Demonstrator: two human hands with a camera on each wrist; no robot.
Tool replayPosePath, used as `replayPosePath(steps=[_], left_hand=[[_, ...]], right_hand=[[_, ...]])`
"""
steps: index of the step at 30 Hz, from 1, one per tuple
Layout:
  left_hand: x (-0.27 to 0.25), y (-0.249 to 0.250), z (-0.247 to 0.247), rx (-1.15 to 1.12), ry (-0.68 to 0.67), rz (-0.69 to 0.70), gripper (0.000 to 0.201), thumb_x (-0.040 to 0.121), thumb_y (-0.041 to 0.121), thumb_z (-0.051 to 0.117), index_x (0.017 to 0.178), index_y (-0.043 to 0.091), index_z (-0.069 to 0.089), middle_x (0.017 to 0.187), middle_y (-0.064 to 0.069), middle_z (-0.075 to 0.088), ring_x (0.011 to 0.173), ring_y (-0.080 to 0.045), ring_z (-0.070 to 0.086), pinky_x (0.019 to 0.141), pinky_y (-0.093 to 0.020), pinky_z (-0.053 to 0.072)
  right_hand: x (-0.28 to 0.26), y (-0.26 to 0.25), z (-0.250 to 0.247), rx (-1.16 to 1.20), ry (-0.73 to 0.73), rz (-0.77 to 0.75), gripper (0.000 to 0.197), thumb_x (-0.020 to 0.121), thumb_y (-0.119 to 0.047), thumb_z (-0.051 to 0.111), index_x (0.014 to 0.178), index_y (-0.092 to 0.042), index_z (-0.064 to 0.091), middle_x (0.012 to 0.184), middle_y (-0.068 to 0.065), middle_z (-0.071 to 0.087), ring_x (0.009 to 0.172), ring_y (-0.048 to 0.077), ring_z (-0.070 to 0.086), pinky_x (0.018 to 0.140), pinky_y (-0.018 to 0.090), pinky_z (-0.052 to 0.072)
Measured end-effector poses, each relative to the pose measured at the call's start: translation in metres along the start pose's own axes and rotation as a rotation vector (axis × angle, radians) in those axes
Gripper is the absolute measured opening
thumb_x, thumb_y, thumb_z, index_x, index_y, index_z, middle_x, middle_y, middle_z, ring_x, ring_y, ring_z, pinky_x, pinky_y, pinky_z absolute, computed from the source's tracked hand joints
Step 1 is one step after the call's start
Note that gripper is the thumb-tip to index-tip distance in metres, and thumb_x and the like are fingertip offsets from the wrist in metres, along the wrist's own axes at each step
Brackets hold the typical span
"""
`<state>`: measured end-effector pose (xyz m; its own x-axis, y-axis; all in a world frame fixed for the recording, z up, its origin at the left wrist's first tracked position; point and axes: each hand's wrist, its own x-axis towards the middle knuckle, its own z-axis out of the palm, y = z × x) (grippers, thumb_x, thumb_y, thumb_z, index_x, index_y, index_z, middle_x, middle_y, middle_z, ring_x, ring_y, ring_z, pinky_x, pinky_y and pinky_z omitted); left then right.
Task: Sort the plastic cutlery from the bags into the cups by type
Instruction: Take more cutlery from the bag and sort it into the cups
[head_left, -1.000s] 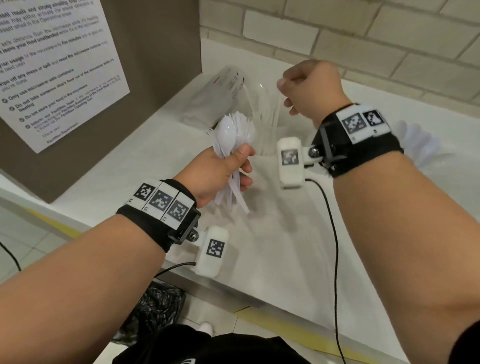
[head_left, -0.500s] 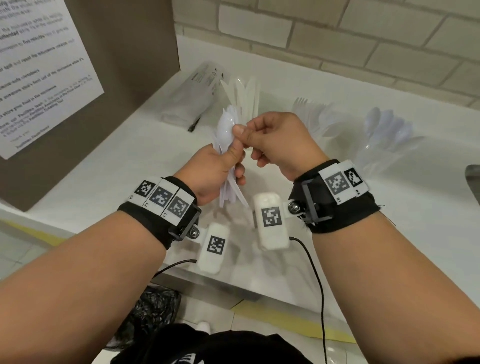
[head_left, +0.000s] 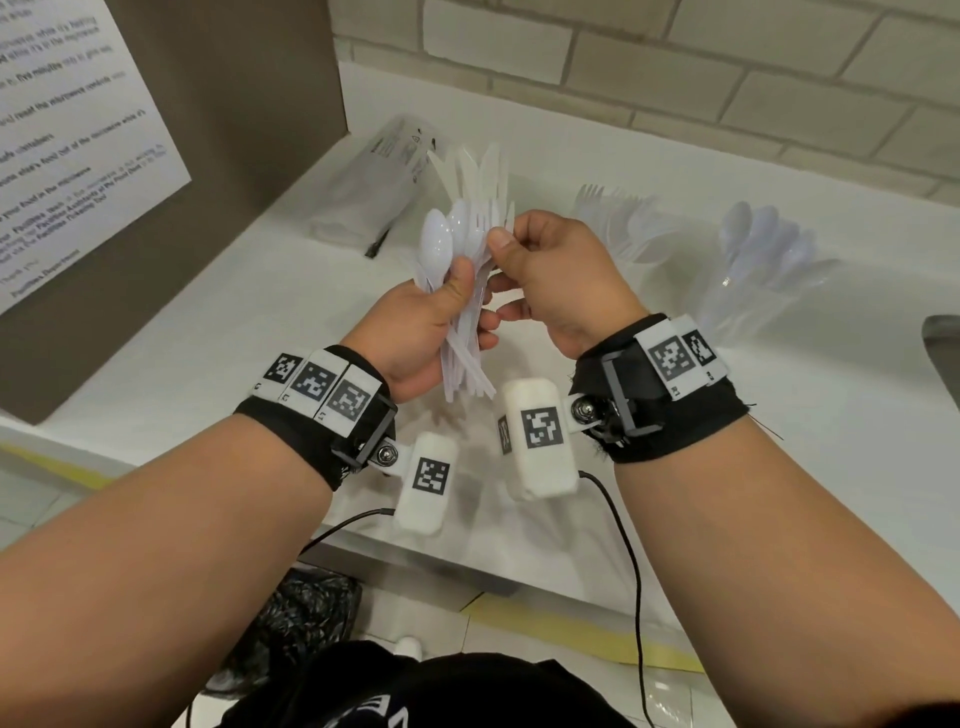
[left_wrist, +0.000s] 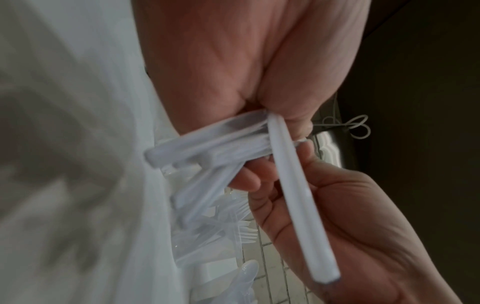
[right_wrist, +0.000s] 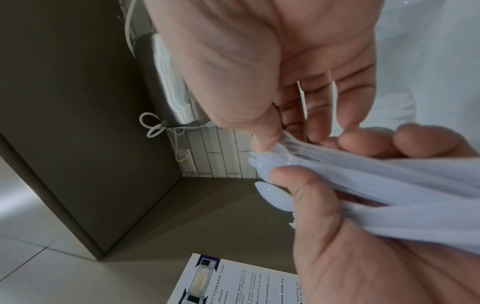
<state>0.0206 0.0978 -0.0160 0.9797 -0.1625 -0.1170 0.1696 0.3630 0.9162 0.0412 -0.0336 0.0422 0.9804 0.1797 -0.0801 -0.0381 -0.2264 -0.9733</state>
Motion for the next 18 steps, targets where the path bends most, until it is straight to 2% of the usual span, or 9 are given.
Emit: replayPosePath(steps=[2, 4, 7, 10, 12, 14, 15, 17, 18], left_hand=[[0.001, 0.0, 0.0, -0.041, -0.002, -0.002, 0.037, 0.1, 0.034, 0.043, 0.117, 0.004, 0.057, 0.082, -0.003, 0.059, 0.066, -0.012, 0.059, 0.064, -0.027, 0.052], [0.001, 0.002, 0.002, -0.061, 0.013, 0.0, 0.03, 0.101, 0.03, 0.043, 0.115, 0.01, 0.06, 0.083, -0.001, 0.063, 0.066, -0.013, 0.061, 0.062, -0.026, 0.051], [0.002, 0.004, 0.004, -0.029, 0.054, 0.002, 0.025, 0.102, 0.026, 0.043, 0.11, 0.012, 0.062, 0.083, -0.003, 0.067, 0.068, -0.016, 0.067, 0.064, -0.028, 0.056], [0.003, 0.005, 0.008, 0.085, 0.094, -0.015, 0.024, 0.102, 0.027, 0.044, 0.103, 0.011, 0.062, 0.073, -0.002, 0.057, 0.055, -0.014, 0.058, 0.058, -0.031, 0.055], [0.006, 0.004, 0.009, 0.208, 0.186, -0.02, 0.024, 0.099, 0.029, 0.05, 0.106, 0.007, 0.059, 0.067, -0.001, 0.048, 0.047, -0.012, 0.045, 0.05, -0.027, 0.048], [0.01, 0.004, 0.009, 0.358, 0.257, 0.015, 0.021, 0.095, 0.032, 0.056, 0.101, 0.011, 0.055, 0.07, -0.001, 0.047, 0.049, -0.013, 0.041, 0.048, -0.027, 0.043], [0.014, 0.003, 0.008, 0.439, 0.285, 0.042, 0.022, 0.092, 0.035, 0.059, 0.098, 0.015, 0.053, 0.076, -0.001, 0.051, 0.053, -0.014, 0.044, 0.05, -0.028, 0.043], [0.018, 0.003, 0.006, 0.581, 0.317, 0.076, 0.035, 0.082, 0.046, 0.065, 0.104, 0.021, 0.054, 0.096, 0.001, 0.062, 0.067, -0.016, 0.054, 0.057, -0.031, 0.046], [0.017, 0.005, 0.006, 0.637, 0.295, 0.086, 0.049, 0.074, 0.052, 0.066, 0.112, 0.024, 0.054, 0.103, 0.003, 0.065, 0.075, -0.015, 0.06, 0.061, -0.032, 0.049]], right_hand=[[0.001, 0.0, -0.001, 0.054, 0.014, 0.008, 0.017, 0.1, -0.019, 0.047, 0.086, -0.01, 0.051, 0.091, 0.012, 0.064, 0.075, 0.021, 0.062, 0.063, 0.035, 0.05], [0.002, 0.0, -0.001, 0.147, 0.052, 0.015, 0.016, 0.102, -0.02, 0.041, 0.09, -0.012, 0.049, 0.096, 0.013, 0.068, 0.08, 0.024, 0.066, 0.067, 0.036, 0.05], [0.003, -0.002, -0.003, 0.337, 0.128, -0.017, 0.017, 0.105, -0.02, 0.031, 0.1, -0.01, 0.044, 0.085, 0.01, 0.067, 0.073, 0.026, 0.069, 0.073, 0.042, 0.054], [0.003, -0.007, -0.007, 0.438, 0.213, -0.068, 0.018, 0.105, -0.022, 0.026, 0.097, -0.015, 0.04, 0.073, 0.006, 0.051, 0.054, 0.021, 0.06, 0.063, 0.039, 0.057], [0.002, -0.01, -0.008, 0.367, 0.231, -0.08, 0.019, 0.105, -0.025, 0.026, 0.093, -0.019, 0.039, 0.072, 0.005, 0.046, 0.043, 0.015, 0.042, 0.047, 0.028, 0.048], [0.0, -0.01, -0.007, 0.27, 0.18, -0.062, 0.02, 0.104, -0.03, 0.029, 0.091, -0.019, 0.039, 0.072, 0.004, 0.045, 0.042, 0.012, 0.032, 0.042, 0.022, 0.031], [-0.001, -0.009, -0.005, 0.229, 0.13, -0.052, 0.021, 0.103, -0.034, 0.033, 0.091, -0.019, 0.041, 0.07, 0.003, 0.045, 0.041, 0.01, 0.031, 0.042, 0.021, 0.028], [-0.008, -0.007, -0.001, 0.142, 0.038, -0.068, 0.02, 0.098, -0.035, 0.051, 0.089, -0.017, 0.05, 0.065, -0.002, 0.049, 0.037, 0.005, 0.035, 0.041, 0.021, 0.028], [-0.01, -0.005, 0.001, 0.109, 0.008, -0.092, 0.017, 0.093, -0.029, 0.061, 0.085, -0.015, 0.054, 0.062, -0.004, 0.051, 0.036, 0.001, 0.039, 0.039, 0.019, 0.03]])
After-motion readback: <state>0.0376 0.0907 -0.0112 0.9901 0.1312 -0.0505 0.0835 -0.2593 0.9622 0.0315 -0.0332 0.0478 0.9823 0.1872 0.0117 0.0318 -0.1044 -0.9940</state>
